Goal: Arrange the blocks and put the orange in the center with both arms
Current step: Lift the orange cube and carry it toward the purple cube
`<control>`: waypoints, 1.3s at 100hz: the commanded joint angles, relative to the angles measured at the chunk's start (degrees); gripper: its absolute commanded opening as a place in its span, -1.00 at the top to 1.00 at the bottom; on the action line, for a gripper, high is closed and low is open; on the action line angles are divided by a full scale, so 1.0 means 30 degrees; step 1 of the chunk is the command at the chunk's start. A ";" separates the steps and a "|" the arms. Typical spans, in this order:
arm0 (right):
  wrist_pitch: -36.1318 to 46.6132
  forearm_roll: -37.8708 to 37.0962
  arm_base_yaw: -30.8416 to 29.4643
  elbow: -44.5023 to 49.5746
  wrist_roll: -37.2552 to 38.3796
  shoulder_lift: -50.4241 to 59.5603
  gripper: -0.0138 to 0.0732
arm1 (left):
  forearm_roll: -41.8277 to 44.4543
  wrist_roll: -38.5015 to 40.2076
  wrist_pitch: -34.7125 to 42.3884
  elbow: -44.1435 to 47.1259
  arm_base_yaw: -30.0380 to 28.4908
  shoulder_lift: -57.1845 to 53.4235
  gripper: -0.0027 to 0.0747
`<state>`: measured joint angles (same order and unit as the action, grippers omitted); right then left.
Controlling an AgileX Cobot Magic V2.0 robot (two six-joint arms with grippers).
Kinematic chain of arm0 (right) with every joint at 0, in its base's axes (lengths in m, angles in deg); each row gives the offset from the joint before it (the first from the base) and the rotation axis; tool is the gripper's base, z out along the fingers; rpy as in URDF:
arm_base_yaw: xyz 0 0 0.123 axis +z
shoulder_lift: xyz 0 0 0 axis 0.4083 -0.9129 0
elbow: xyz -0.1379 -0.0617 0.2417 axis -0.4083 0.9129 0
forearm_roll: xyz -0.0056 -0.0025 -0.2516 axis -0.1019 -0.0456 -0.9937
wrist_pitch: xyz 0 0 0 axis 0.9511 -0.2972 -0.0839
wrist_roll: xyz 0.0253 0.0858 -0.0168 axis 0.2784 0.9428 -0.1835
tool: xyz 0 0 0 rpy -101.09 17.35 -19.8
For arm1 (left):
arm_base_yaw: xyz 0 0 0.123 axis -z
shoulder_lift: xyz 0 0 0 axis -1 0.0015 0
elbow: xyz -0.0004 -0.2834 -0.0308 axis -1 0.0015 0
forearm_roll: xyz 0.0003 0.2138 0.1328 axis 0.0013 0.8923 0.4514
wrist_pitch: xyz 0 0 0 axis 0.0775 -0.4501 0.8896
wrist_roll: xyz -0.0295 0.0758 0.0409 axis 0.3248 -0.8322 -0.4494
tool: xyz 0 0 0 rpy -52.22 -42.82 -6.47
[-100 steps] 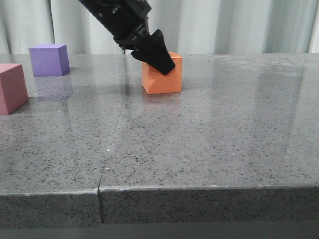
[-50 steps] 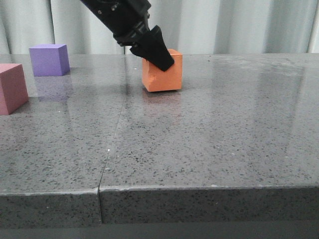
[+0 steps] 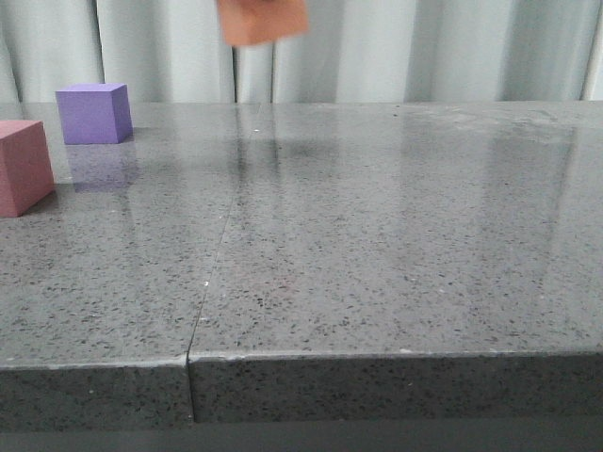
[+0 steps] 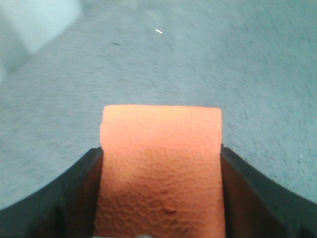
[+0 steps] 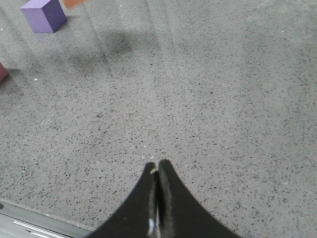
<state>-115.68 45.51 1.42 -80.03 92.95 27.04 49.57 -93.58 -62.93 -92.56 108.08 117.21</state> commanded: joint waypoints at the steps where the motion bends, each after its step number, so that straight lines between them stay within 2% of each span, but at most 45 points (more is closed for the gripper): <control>1: 0.1492 -0.0227 -0.0027 -0.0470 -0.0161 -0.0070 0.82 | -0.0863 0.1302 0.0663 -0.0604 -0.0806 -0.1981 0.17; 16: 0.1492 -0.0227 -0.0027 -0.0470 -0.0161 -0.0070 0.82 | -0.0432 0.1800 -0.0786 -0.0604 -0.2070 -0.3287 0.17; 33: 0.1492 -0.0227 -0.0027 -0.0470 -0.0161 -0.0070 0.82 | 0.1545 0.4284 -0.2003 -0.0416 -0.3319 -0.4380 0.17; 59: 0.1492 -0.0227 -0.0027 -0.0470 -0.0161 -0.0070 0.82 | 0.6060 1.0103 -0.3697 -0.0416 -0.4461 -0.5015 0.17; 77: 0.1492 -0.0227 -0.0027 -0.0470 -0.0161 -0.0070 0.82 | 1.0013 1.4704 -0.4052 -0.0333 -0.4494 -0.5054 0.17; 91: 0.1492 -0.0227 -0.0027 -0.0470 -0.0161 -0.0070 0.82 | 1.1537 1.7239 -0.3512 0.0443 -0.4494 -0.5054 0.17; 104: 0.1492 -0.0227 -0.0027 -0.0470 -0.0161 -0.0070 0.82 | 1.2844 1.9342 -0.1973 0.1991 -0.4494 -0.5054 0.17; 130: 0.1492 -0.0227 -0.0027 -0.0470 -0.0161 -0.0070 0.82 | 1.2876 2.0645 0.1303 0.4760 -0.4409 -0.4993 0.17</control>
<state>-115.68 45.51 1.42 -80.03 92.94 27.04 88.06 -33.54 -65.83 -78.72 94.77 104.79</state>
